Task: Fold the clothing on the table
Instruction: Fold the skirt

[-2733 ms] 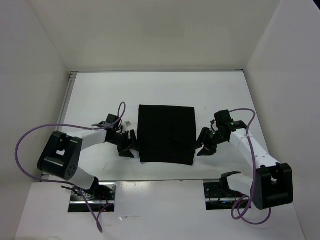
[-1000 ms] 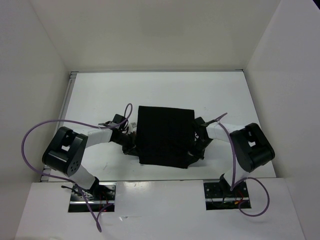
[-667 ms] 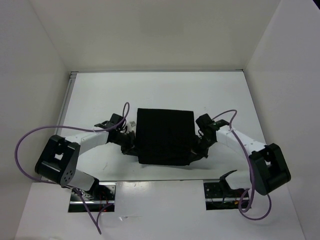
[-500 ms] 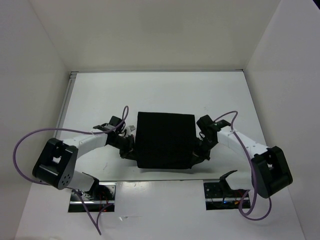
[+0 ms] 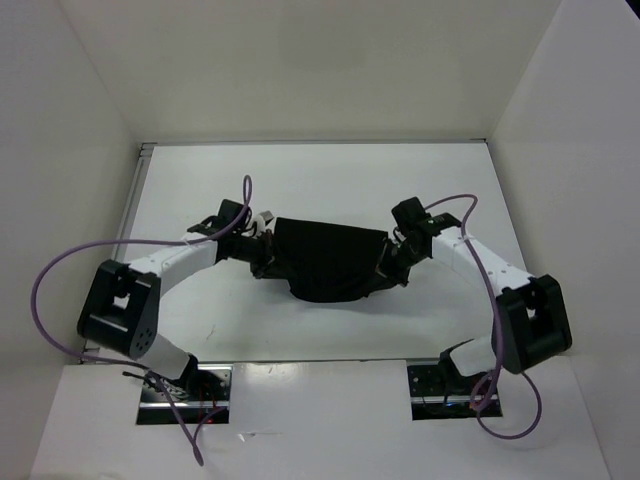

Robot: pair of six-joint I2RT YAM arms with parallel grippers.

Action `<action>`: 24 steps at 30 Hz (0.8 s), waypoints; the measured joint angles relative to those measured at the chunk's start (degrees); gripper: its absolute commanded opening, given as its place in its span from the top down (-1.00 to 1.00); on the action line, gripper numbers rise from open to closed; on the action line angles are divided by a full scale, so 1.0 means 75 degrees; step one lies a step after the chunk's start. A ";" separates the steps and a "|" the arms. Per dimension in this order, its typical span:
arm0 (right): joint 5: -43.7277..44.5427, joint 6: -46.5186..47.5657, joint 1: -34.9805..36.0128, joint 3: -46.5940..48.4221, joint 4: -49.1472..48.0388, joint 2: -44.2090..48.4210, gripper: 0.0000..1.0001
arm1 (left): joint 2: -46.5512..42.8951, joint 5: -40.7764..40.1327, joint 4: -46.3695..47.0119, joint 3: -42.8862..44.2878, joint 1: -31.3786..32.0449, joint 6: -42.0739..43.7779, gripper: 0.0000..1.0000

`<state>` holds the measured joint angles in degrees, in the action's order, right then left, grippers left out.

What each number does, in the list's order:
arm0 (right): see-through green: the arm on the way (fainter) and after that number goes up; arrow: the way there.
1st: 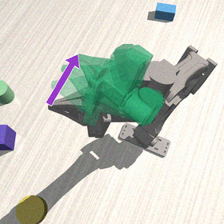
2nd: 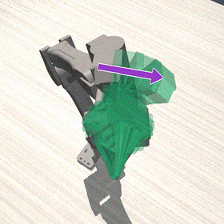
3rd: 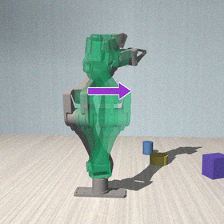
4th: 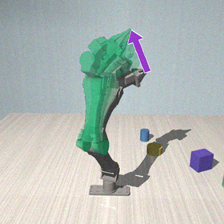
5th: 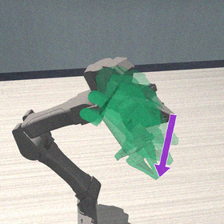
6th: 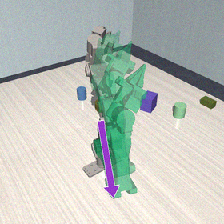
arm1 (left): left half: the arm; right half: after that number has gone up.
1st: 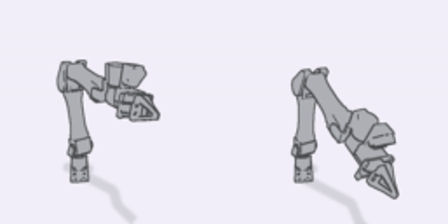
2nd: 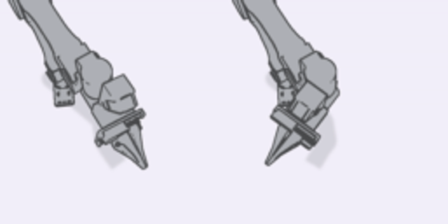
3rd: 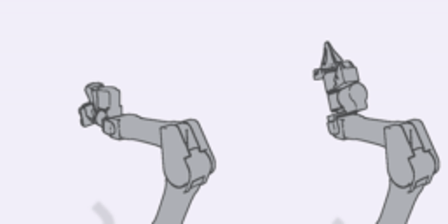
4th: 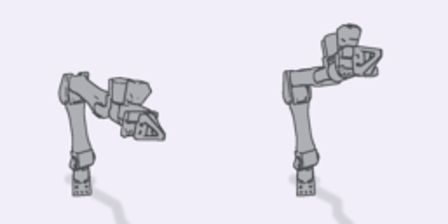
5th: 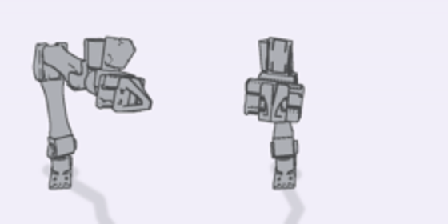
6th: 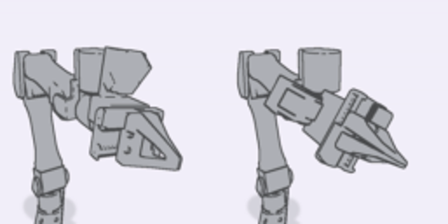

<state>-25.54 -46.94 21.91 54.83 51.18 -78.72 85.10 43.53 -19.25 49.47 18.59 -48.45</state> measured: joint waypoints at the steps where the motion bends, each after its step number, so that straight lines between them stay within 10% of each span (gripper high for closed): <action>1: -0.0015 -0.0012 -0.0099 0.0006 -0.0154 -0.0204 1.00 | 0.0239 0.0029 0.0149 0.0090 -0.0015 -0.0131 1.00; 17: -0.0358 0.0213 -0.2069 0.0548 -0.1827 -0.1545 0.97 | 0.1909 0.0041 0.1571 0.0962 -0.0831 -0.1381 1.00; 24: -0.0717 0.0172 -0.2282 0.0548 -0.2672 -0.2186 0.84 | 0.2804 0.0058 0.2326 0.1163 -0.0898 -0.1769 0.35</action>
<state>-30.92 -45.65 4.80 58.94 31.14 -95.11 106.13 43.97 -1.80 58.19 11.86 -61.71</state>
